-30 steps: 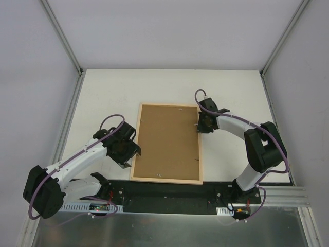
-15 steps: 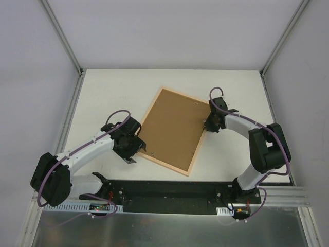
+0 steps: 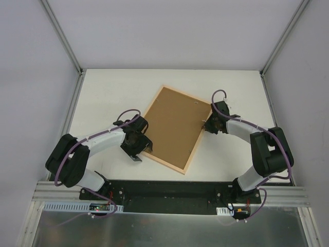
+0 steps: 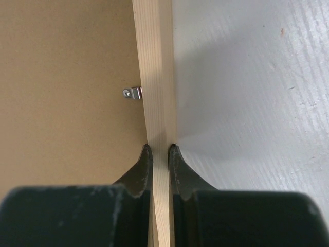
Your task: Put the photo into the frame
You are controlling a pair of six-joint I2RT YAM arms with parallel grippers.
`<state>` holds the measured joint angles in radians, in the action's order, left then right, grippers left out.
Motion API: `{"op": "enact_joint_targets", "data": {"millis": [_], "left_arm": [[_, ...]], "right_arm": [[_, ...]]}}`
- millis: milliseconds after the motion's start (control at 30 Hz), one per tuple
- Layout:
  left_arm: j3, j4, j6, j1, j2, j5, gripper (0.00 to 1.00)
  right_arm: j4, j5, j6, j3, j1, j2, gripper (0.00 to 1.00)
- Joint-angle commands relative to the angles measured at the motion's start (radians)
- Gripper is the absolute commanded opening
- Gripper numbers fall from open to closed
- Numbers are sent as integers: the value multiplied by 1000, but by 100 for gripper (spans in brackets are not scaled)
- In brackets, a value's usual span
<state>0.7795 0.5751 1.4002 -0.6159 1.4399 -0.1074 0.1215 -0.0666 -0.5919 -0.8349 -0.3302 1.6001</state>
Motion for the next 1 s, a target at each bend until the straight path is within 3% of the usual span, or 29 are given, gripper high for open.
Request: {"op": "enact_joint_targets", "data": {"millis": [0,267,500,700,967], "left_arm": [[27,-26,-43,-4,25,-9,68],[35,-24,-49,-4,80,31,67],[61,-20,-108,-4,119,57,56],[79,12,-262,10,134,124,34],[101,23,-533,91,171,175,13]], "right_arm": [[-10,56,-56,45,-1,9,8],[-10,56,-34,66,-4,-37,14],[7,51,-8,92,-12,-101,18],[43,45,29,91,-18,-161,22],[72,56,70,80,-24,-218,26]]}}
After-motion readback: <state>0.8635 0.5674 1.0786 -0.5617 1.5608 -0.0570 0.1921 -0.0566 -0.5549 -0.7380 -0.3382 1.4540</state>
